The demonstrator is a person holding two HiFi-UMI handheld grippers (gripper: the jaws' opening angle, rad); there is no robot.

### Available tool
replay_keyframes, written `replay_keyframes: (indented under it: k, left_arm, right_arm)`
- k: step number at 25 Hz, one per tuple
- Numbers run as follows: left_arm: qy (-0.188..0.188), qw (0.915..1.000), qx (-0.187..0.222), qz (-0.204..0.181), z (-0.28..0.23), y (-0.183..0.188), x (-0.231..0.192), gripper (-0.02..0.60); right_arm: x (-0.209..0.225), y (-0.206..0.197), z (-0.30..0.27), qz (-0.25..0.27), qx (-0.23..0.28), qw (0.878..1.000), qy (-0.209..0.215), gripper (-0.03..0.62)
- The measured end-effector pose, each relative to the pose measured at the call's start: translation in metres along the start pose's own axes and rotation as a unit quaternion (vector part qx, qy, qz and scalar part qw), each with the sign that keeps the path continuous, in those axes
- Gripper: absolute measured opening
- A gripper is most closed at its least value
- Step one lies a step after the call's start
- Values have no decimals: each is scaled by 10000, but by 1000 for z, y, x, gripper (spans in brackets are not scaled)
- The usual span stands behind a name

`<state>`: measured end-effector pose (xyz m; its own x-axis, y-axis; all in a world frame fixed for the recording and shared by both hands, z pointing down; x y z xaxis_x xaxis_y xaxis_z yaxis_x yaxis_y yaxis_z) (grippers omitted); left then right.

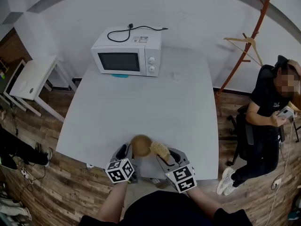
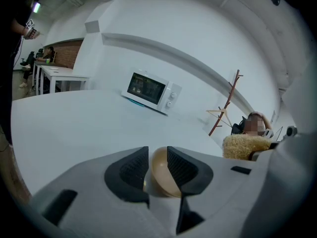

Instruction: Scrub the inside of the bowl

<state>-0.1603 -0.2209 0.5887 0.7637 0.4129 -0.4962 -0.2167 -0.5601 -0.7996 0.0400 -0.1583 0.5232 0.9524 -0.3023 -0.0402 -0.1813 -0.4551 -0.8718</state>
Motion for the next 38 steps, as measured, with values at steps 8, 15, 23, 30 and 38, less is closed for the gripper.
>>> replay_keyframes:
  k: [8,15,23,30,38]
  left_arm:
    - [-242,9981,513,-254,32,20,46,64]
    - [-318,9947,444,-871,57,34,70,31]
    - [-450,9958,297,-739,98,16,74,18]
    - [-545,9954,217,-753,128,10,79,18]
    - [-629,9953,157,-722,146,5,78,18]
  right_arm:
    - [-9,11,8,-301,468,9984,93,179]
    - [-33,16,19,-426,654,9966,253,178]
    - [-58,6,52,-390,688,9968,103,178]
    - [-73,2,75,-511,747,9959,8,178]
    - [-88,6,82,-493,845,9952,-15,178]
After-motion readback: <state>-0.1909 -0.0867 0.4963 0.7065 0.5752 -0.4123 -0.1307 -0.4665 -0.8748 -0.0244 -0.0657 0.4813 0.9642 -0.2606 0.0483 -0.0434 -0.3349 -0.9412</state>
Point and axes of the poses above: the fingertips, and each gripper's own axes: z backward along the fingers, x to its right, y out of its top, the point moved 6 cm from there along z, backward along the fingers, and after that the axes turned 15 degrees about -y, right-handed, at the moved point
